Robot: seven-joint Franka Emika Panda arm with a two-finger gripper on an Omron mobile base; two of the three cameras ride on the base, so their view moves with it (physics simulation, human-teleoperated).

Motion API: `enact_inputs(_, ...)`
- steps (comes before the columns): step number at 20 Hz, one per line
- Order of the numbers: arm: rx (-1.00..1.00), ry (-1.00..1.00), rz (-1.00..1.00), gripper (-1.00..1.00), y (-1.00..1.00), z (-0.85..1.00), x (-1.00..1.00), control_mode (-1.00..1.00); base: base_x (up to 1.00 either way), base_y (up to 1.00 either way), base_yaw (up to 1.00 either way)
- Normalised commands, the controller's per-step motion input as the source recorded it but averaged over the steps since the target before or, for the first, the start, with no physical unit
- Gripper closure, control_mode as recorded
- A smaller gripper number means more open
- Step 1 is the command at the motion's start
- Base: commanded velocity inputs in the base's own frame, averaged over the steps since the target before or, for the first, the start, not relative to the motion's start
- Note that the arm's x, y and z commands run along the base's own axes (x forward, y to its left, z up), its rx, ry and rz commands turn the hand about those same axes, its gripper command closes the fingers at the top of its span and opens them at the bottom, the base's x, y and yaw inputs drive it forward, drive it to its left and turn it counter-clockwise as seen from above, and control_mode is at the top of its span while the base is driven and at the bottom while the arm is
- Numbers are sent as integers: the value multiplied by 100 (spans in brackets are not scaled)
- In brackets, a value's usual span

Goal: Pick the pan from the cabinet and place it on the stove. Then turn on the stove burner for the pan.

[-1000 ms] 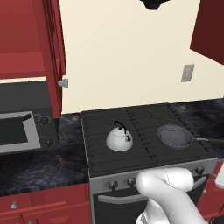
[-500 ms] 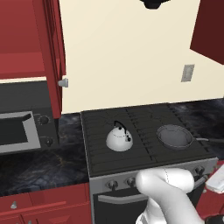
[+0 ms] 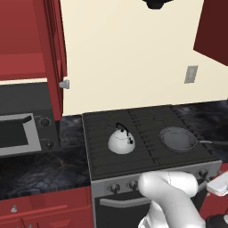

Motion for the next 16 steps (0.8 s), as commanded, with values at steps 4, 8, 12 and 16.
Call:
enact_inputs(4, 4, 0, -12, -100, 28, -3, 0, -100, 0, 0, 0)
enact_inputs(8, 0, 0, -11, -100, 42, -3, -1, -100, 0, 0, 0)
enact_inputs(12, -1, 0, -9, -100, 28, 0, 6, -100, 0, 0, 0)
enact_inputs(16, 0, 4, -2, -100, 0, -4, 23, -100, 0, 0, 0)
